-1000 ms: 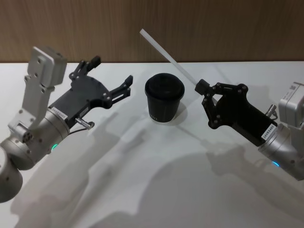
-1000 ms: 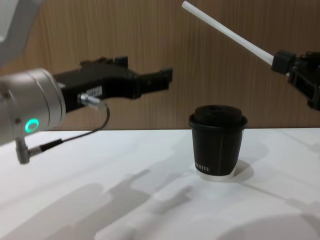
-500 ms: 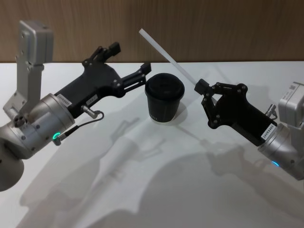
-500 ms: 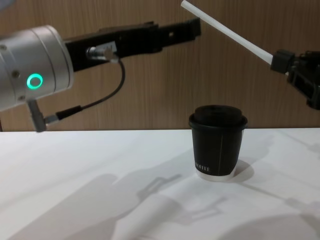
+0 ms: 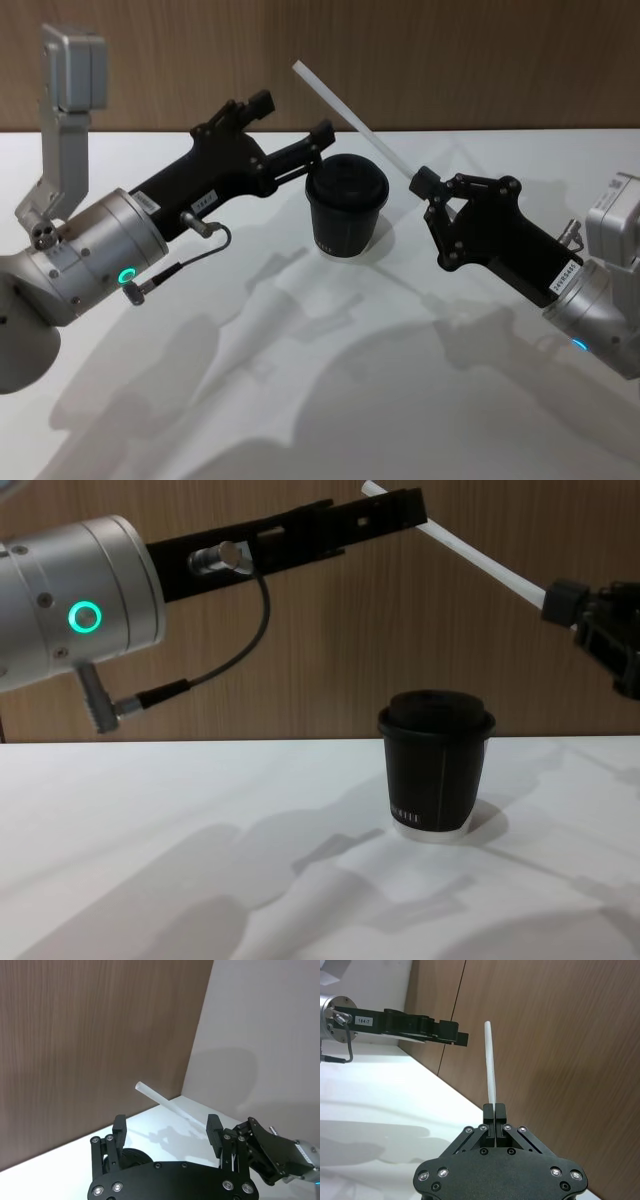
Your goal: Pick up the straw with one hand, pass it to the other hand, and insert it into the cup.
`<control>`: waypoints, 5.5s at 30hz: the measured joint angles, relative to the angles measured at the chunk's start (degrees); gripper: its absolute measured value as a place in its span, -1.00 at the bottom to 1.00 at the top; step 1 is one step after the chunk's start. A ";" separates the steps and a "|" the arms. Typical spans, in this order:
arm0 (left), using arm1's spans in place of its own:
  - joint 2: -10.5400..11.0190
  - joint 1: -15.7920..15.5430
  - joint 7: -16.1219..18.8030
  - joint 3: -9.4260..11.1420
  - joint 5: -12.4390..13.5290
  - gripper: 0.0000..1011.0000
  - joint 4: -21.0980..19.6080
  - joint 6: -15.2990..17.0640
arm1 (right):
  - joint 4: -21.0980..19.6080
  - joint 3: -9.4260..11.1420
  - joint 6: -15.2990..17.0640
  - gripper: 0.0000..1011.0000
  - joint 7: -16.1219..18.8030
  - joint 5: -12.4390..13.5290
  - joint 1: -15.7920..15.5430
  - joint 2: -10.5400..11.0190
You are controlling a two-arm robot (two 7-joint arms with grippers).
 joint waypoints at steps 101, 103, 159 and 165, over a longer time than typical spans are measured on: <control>-10.02 -5.75 -4.73 0.99 -25.18 -0.63 13.77 11.64 | 0.00 0.00 0.00 -0.96 0.00 0.00 0.00 0.00; -10.04 -5.76 -4.73 1.00 -25.18 -0.75 13.78 11.63 | 0.01 0.00 0.00 -0.96 0.00 0.00 0.00 0.00; -9.49 -9.87 -4.62 4.19 -19.03 -0.96 16.27 7.90 | 0.01 0.00 0.00 0.98 0.00 0.00 0.00 0.00; -8.84 -11.79 -4.24 5.54 -16.41 -0.96 16.51 6.77 | 0.01 0.00 0.00 0.98 0.00 0.00 0.00 0.00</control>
